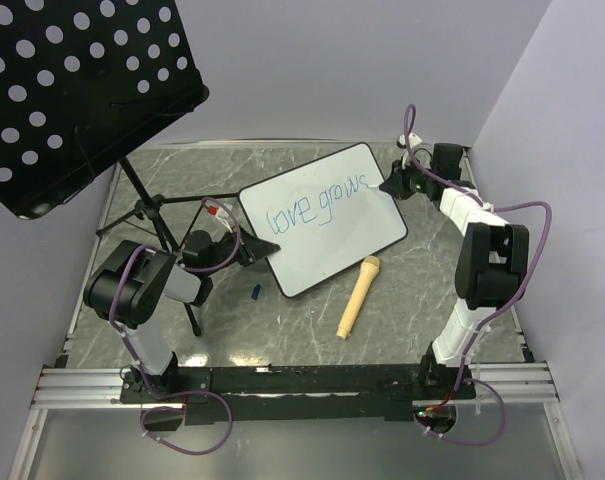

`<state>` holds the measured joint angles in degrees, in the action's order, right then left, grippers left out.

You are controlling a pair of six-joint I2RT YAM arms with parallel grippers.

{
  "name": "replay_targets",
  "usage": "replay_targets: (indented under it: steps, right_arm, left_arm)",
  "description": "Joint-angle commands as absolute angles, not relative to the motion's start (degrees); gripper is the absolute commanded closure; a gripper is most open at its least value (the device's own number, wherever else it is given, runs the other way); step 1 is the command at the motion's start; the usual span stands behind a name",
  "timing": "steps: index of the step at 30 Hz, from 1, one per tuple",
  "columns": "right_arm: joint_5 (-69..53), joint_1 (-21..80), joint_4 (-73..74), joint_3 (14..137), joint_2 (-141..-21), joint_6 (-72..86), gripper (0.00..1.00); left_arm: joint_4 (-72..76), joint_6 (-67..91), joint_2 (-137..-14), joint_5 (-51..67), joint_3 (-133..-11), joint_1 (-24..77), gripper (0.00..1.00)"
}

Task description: Write a sentence on the whiteboard

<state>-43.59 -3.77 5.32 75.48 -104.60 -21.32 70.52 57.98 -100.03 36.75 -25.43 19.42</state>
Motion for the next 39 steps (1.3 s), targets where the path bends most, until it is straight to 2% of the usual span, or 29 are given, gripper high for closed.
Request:
replay_targets:
  steps: [1,24,32,39]
  right_arm:
    - [-44.21,-4.04,6.42,73.83,-101.34,-23.29,1.0]
    - [-46.49,-0.79,7.3,74.44,-98.97,-20.75,1.0]
    - [-49.3,-0.88,5.97,77.61,-91.33,-16.09,1.0]
    - [-53.78,-0.26,6.33,70.94,-85.26,-15.29,1.0]
  left_arm:
    - [83.06,53.35,-98.52,40.87,-27.6,19.95,0.99]
    - [83.41,53.26,-98.09,40.87,-26.98,19.95,0.99]
    - [83.14,52.82,-97.91,40.69,-26.63,19.95,0.99]
    - [83.32,52.3,-98.44,41.39,-26.8,19.95,0.99]
